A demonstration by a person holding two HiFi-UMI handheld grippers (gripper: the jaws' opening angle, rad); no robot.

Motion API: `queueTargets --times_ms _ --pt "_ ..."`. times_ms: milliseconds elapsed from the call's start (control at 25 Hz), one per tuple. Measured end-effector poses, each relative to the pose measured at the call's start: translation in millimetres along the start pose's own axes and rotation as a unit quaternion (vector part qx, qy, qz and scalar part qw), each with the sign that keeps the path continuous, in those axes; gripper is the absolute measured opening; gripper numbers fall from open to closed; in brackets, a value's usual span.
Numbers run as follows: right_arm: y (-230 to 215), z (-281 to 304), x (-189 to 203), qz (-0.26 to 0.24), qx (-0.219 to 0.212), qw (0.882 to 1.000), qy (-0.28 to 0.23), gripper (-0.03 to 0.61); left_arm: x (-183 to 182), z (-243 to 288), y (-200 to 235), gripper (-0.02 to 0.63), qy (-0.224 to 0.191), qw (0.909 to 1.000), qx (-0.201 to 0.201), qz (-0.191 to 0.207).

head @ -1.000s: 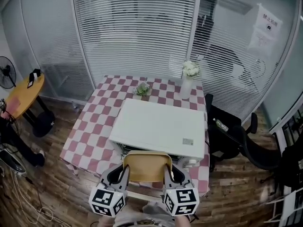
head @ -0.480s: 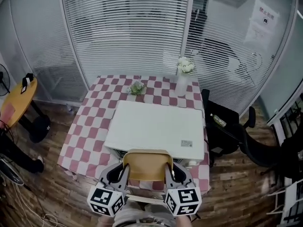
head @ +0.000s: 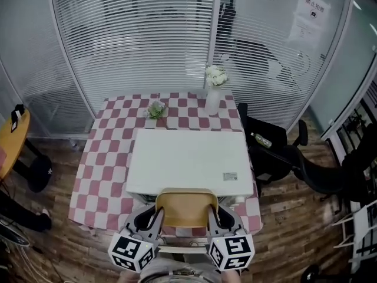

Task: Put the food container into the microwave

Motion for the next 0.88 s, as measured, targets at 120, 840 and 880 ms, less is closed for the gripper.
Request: queueTargets --times_ms 120,840,880 --pt "5.5 -2.9 9.5 -0.001 0.005 1.000 0.014 0.029 9.0 -2.7 2.3 0.049 0.017 0.9998 0.012 0.002" --pt "17.6 10.6 82.8 0.025 0.013 0.993 0.112 0.029 74.0 13.9 22.5 0.066 0.116 0.9918 0.031 0.045" --pt "17.5 13.4 86.1 0.028 0.013 0.993 0.117 0.029 77.2 16.3 24.9 0.066 0.120 0.9913 0.031 0.043"
Point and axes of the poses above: the fingertips, and each gripper's own axes: z forward along the fingers, y to its left, x out of its underside, the point moved 4 cm from there along -z, backward along the fingers, and after that the axes turned 13 degrees about -z, right-handed, at the moved point
